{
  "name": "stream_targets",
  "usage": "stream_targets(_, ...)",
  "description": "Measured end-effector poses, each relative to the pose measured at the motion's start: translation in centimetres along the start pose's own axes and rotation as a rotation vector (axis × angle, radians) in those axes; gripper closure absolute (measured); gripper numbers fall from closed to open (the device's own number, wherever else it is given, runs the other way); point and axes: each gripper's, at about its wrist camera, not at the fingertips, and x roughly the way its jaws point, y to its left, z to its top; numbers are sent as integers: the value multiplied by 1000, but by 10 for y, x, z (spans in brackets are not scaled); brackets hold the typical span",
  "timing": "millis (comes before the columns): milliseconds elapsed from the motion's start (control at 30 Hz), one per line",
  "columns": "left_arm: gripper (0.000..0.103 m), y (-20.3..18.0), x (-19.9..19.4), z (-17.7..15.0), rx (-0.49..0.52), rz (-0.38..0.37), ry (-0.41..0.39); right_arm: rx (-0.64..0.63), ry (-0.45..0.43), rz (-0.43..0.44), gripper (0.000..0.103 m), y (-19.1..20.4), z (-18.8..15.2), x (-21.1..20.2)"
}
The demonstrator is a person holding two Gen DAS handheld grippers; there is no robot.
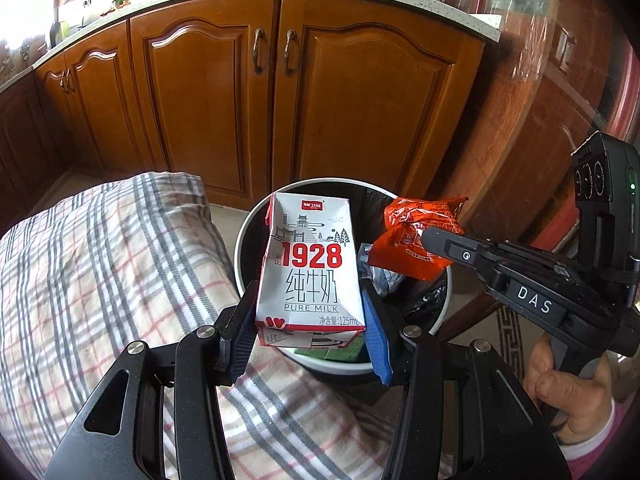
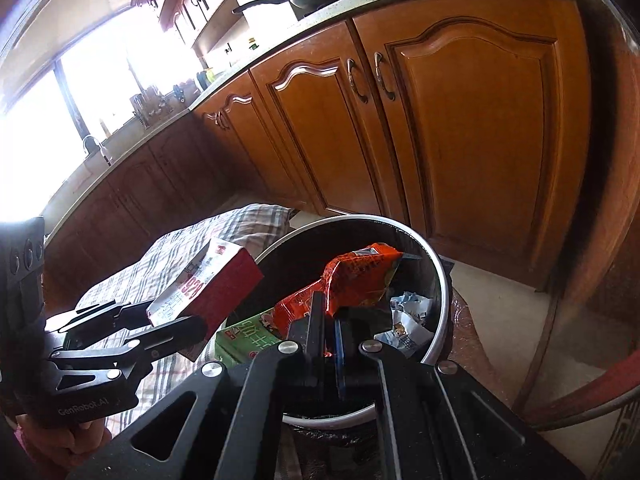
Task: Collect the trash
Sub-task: 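Carry the white-red carton and red wrapper over the trash bin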
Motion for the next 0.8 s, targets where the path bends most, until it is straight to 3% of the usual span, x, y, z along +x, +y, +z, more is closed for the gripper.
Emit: stream_targets(800,56,-7,29,14,26,16,52,-1,42,1,99,-13,9,15)
